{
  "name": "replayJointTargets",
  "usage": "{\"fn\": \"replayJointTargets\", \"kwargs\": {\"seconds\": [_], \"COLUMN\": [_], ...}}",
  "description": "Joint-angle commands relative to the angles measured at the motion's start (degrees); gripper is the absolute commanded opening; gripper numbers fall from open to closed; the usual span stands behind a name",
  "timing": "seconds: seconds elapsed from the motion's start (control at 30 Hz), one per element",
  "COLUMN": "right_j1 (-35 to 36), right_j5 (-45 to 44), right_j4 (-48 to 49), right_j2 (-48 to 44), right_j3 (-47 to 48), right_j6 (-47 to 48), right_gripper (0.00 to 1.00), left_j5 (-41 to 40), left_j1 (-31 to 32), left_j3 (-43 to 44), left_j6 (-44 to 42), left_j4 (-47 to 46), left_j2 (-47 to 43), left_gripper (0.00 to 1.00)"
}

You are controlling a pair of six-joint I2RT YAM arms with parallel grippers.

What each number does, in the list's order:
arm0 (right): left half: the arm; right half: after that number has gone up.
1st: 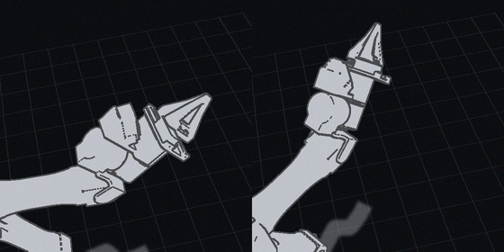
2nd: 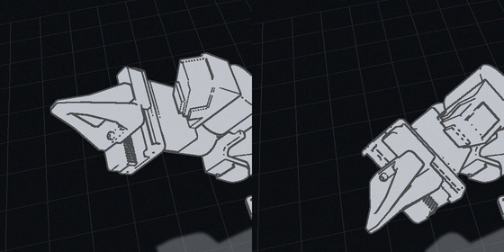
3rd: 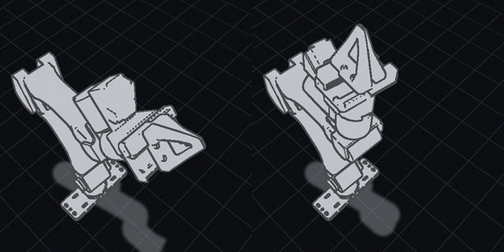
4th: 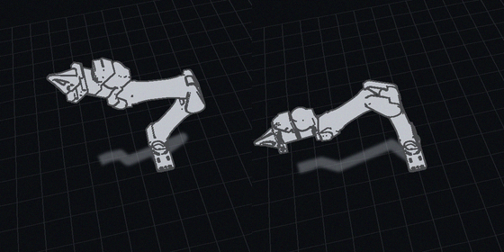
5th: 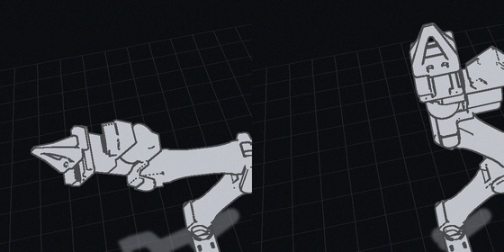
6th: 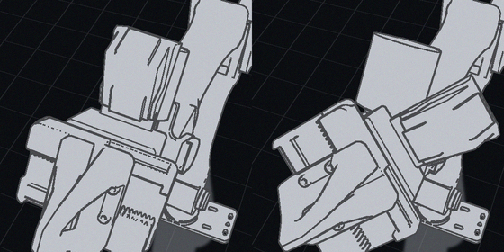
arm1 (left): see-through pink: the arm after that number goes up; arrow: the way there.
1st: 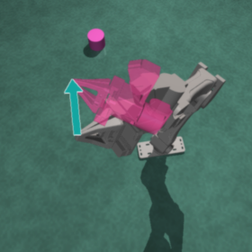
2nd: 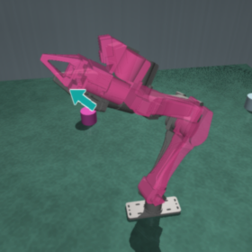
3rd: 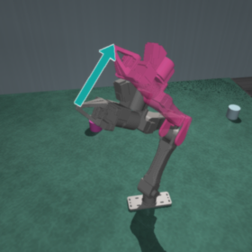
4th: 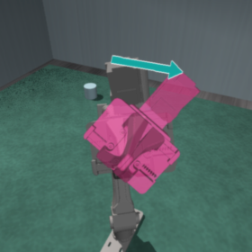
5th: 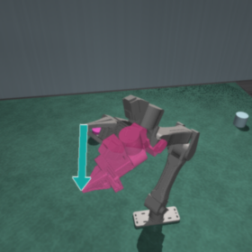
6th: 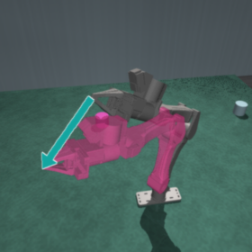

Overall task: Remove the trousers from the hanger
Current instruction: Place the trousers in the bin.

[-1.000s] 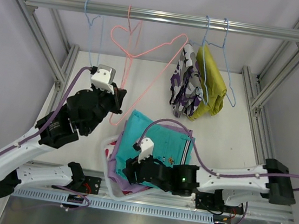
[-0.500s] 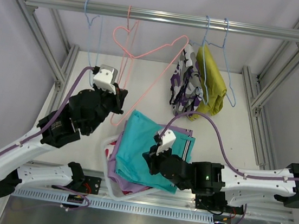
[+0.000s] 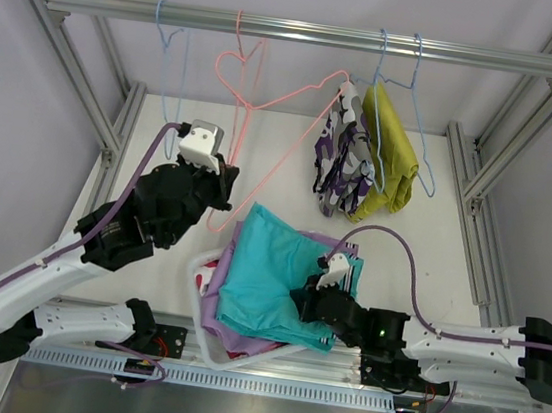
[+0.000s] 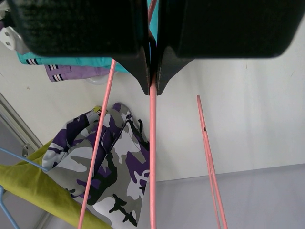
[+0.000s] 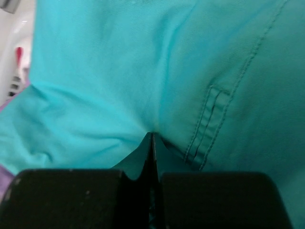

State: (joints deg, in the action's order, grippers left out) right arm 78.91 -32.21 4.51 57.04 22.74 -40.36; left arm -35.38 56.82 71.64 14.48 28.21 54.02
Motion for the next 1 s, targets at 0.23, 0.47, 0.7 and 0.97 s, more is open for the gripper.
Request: {"fn": "replayJointTargets", "kwargs": {"seconds": [0.23, 0.47, 0.7, 0.97], "right_j1": [6.16, 2.74, -4.99, -10.45], "right_j5": [-5.23, -8.14, 1.43, 8.91], "right_j4": [-19.62, -17.17, -8.13, 0.85], "right_j2": [-13.09, -6.69, 1.32, 11.33], "right_j3": [12.14, 17.59, 17.17, 14.35], "right_j6": [4.58, 9.60, 12.50, 11.10], "right_gripper": [0.04, 0.00, 0.00, 0.00], "left_j5": [0.92, 1.54, 1.45, 1.54], "left_j1": [-0.39, -0.30, -0.30, -0.30], "left_j3": [0.52, 0.44, 0.78, 1.05], "left_j6": [-0.51, -0.15, -0.15, -0.42], "left_j4": [-1.22, -1.05, -0.87, -0.61], "left_j2": [-0.32, 0.21, 0.74, 0.74], "left_gripper": [0.01, 0.01, 0.01, 0.01]}}
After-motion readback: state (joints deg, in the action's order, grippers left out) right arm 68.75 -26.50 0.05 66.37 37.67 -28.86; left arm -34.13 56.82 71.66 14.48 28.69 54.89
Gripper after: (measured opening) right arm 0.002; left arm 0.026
